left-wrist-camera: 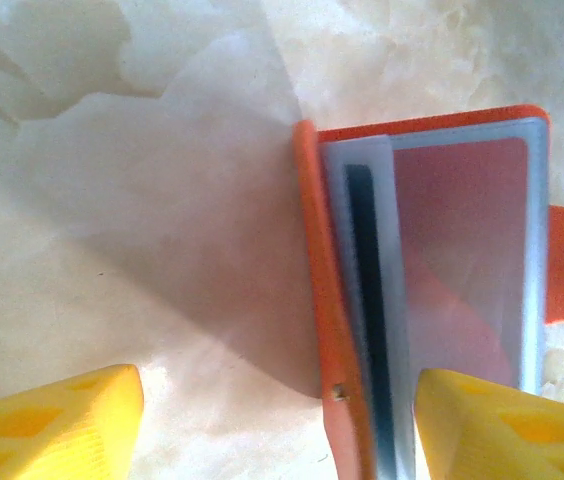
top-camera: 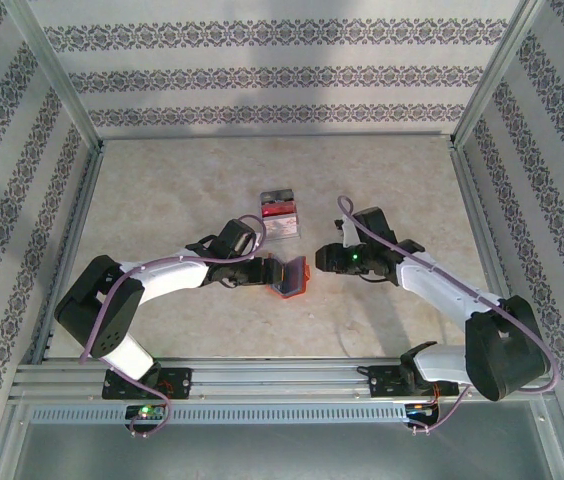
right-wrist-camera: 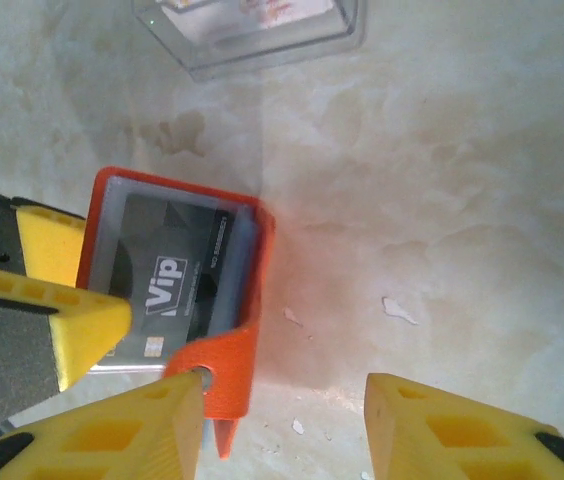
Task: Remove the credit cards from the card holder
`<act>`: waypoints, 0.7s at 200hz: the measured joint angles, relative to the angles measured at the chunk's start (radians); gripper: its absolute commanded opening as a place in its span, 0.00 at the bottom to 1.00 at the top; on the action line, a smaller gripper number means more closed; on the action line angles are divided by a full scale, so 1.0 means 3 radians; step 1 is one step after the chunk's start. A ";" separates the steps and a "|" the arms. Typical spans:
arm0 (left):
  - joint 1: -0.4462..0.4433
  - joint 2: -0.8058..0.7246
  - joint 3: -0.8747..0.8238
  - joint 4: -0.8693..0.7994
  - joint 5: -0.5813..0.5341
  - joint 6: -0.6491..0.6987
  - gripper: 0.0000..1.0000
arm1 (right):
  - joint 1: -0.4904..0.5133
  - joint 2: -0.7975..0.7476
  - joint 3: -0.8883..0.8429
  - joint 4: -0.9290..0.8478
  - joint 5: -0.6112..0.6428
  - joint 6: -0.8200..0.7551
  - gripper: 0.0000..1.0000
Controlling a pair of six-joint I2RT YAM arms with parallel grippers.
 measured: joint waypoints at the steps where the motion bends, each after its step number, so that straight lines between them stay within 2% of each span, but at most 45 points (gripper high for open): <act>1: 0.0000 0.0000 0.0000 0.0000 0.0000 0.0001 0.72 | 0.0001 0.0000 0.0005 -0.0006 0.0004 0.0001 0.48; 34: 0.0000 0.0000 0.0001 0.0000 0.0001 0.0009 0.72 | 0.0084 -0.0072 0.0137 -0.0111 0.0065 0.0033 0.39; 59: 0.0000 0.0001 0.0011 0.0003 0.0011 0.0010 0.72 | 0.0187 -0.0061 0.0172 0.0022 -0.0139 0.0149 0.33; 83: 0.0000 0.0004 0.0015 0.0011 0.0010 0.0010 0.70 | 0.0313 0.0074 0.0175 0.0184 -0.0270 0.0263 0.31; 140: 0.0000 0.0009 0.0015 0.0004 -0.0081 -0.0008 0.68 | 0.0388 0.0526 0.0175 0.0290 -0.0289 0.0458 0.36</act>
